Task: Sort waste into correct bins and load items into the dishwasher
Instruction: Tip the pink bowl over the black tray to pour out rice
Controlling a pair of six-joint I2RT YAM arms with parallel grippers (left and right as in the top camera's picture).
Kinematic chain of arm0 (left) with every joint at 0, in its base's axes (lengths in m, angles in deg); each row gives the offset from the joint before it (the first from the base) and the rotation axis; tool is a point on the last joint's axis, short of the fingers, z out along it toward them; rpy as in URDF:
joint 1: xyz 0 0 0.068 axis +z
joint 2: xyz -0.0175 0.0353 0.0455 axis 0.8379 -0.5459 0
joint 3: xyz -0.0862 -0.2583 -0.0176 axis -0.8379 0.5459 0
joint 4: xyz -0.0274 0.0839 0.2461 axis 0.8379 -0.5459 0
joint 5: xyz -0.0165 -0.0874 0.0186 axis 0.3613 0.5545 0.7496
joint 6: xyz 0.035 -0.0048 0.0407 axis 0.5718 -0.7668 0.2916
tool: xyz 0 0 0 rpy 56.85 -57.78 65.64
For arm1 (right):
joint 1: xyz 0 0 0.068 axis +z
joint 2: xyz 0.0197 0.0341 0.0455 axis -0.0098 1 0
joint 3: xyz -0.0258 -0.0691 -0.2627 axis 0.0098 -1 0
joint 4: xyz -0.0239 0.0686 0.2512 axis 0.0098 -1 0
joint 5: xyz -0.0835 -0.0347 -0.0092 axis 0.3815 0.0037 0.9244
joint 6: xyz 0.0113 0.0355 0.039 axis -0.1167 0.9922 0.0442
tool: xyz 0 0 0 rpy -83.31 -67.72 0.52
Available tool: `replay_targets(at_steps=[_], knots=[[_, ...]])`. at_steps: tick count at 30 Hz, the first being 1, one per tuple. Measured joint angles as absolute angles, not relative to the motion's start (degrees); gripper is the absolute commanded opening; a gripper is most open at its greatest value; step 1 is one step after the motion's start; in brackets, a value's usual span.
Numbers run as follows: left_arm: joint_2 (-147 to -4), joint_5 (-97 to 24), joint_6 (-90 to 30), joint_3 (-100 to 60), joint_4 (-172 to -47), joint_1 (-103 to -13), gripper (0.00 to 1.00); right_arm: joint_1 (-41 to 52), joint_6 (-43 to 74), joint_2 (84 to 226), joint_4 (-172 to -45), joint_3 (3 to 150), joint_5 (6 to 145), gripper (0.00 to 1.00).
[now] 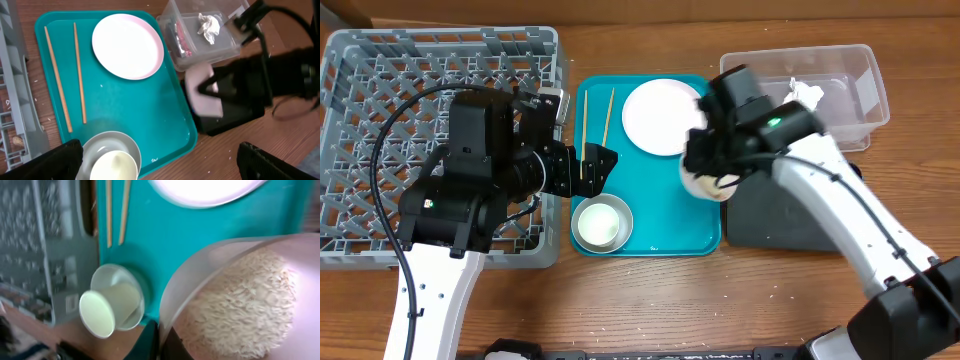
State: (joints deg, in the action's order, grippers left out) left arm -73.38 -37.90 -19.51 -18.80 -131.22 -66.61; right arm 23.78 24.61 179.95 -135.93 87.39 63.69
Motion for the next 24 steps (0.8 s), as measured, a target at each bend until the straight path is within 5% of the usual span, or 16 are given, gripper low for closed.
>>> replay_targets(at_steps=[24], knots=[[-73.4, -37.9, -19.5, -18.8, -131.2, -66.6, 1.00, -14.7, 7.2, 180.0, -114.6, 58.5, 6.3, 0.04]])
